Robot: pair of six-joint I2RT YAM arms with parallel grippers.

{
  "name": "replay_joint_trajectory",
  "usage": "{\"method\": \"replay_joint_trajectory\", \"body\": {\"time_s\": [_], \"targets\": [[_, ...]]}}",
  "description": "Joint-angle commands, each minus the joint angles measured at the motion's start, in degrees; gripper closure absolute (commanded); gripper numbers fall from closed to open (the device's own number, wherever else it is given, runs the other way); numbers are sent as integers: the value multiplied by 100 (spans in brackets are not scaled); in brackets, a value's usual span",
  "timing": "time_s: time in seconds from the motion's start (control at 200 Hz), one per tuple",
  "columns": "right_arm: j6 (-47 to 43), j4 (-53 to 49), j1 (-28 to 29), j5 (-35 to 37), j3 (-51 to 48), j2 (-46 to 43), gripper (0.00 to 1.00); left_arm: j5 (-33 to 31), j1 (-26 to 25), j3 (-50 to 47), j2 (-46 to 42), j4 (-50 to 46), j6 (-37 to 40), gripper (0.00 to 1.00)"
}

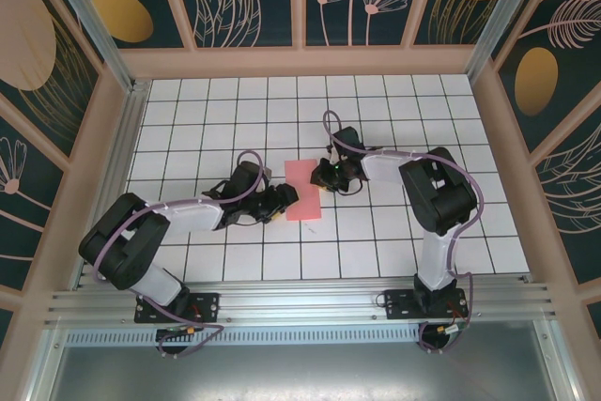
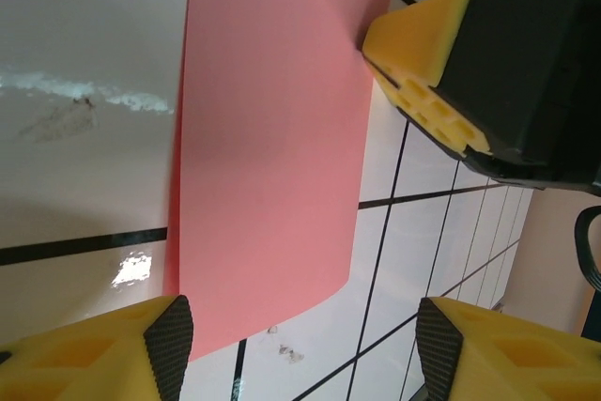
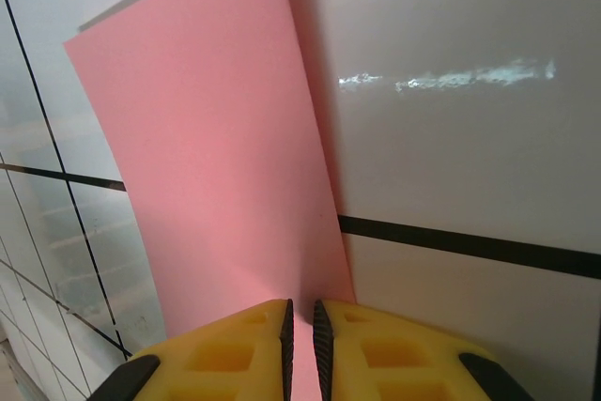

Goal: Fold a paper plane with a square sheet of paper (pick it up from the middle)
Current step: Fold the triangle a second time at the center of the table.

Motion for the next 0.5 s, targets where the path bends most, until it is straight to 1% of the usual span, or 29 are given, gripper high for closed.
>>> {"method": "replay_joint_trajectory", "body": {"time_s": [0.0, 0.36, 0.445, 0.495], "targets": [[95, -178, -53, 303, -180, 380, 82, 23, -71, -66, 112, -10, -167, 33], [194, -140, -91, 234, -209, 446, 82, 153, -165, 105, 396, -76, -186, 33], [208, -139, -98, 224, -208, 447, 82, 203, -165, 96, 411, 48, -230, 36], [212, -124, -100, 205, -204, 450, 82, 254, -165, 78, 423, 182, -284, 40]]}}
